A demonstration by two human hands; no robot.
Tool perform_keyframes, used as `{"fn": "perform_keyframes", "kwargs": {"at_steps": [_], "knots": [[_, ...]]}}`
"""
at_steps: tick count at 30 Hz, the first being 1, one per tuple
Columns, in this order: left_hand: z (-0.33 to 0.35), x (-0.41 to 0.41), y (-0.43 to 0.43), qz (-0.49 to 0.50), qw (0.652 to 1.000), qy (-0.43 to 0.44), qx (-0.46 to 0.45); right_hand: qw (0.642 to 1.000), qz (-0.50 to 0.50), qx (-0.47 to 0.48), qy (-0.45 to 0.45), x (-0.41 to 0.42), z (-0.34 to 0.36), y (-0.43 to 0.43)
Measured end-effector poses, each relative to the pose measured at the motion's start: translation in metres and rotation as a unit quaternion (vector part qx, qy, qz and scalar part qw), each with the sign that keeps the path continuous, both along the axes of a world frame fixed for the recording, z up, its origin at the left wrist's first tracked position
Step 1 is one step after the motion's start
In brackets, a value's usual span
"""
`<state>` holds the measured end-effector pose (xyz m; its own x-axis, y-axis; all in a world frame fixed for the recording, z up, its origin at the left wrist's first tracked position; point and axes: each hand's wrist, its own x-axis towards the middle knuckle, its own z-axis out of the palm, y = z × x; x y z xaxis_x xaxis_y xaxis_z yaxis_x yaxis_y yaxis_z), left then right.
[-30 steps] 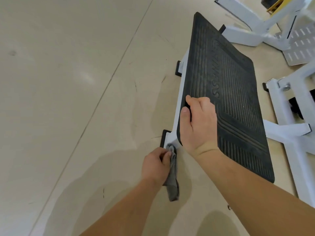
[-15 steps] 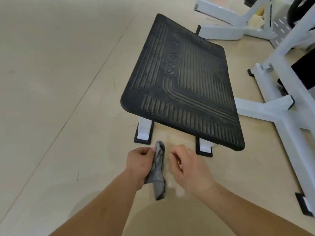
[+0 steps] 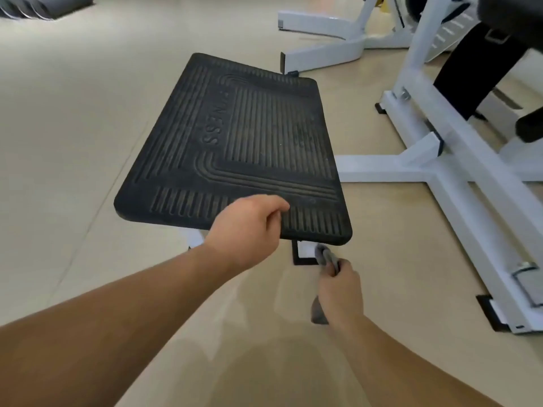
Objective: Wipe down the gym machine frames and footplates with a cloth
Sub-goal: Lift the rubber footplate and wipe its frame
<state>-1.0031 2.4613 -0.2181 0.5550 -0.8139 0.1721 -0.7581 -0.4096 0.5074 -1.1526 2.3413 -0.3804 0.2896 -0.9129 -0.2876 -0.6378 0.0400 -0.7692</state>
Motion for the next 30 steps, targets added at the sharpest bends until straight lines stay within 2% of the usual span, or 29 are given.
{"fn": "perform_keyframes", "kwargs": {"at_steps": [1,3,5,6,11,13,16,20,22,25,27,29,30], "knots": [[0.013,0.012,-0.001,-0.029,0.996,-0.09,0.001,0.999,0.005,-0.027,0.025,-0.003,-0.005,-0.006],[0.017,0.04,0.001,-0.038,0.971,-0.208,0.114,0.995,0.033,-0.071,0.065,0.0,-0.015,-0.013],[0.0,0.061,0.014,0.003,0.94,-0.213,0.266,0.988,0.067,-0.107,0.089,0.009,-0.027,-0.015],[-0.013,0.067,0.021,0.016,0.932,-0.202,0.299,0.984,0.084,-0.118,0.104,0.014,-0.03,-0.015],[-0.032,0.069,0.031,0.024,0.938,-0.222,0.265,0.974,0.161,-0.104,0.123,0.032,-0.061,-0.008],[-0.033,0.071,0.031,0.021,0.937,-0.227,0.264,0.966,0.176,-0.132,0.135,0.027,-0.073,-0.004],[-0.035,0.071,0.031,0.022,0.939,-0.226,0.26,0.923,0.264,-0.184,0.212,0.009,-0.085,0.001],[-0.037,0.072,0.031,0.019,0.94,-0.227,0.253,0.876,0.345,-0.233,0.243,-0.005,-0.078,-0.004],[-0.038,0.073,0.032,0.019,0.942,-0.228,0.246,0.879,0.331,-0.211,0.271,-0.002,-0.072,-0.01],[-0.038,0.073,0.031,0.017,0.944,-0.227,0.239,0.932,0.211,-0.118,0.269,0.016,-0.064,-0.011],[-0.038,0.073,0.032,0.017,0.945,-0.226,0.234,0.942,0.196,-0.113,0.246,0.029,-0.062,0.001],[-0.038,0.073,0.033,0.014,0.947,-0.224,0.23,0.918,0.271,-0.166,0.239,0.036,-0.064,0.021],[-0.038,0.074,0.033,0.013,0.947,-0.223,0.229,0.891,0.331,-0.192,0.243,0.036,-0.066,0.031]]}}
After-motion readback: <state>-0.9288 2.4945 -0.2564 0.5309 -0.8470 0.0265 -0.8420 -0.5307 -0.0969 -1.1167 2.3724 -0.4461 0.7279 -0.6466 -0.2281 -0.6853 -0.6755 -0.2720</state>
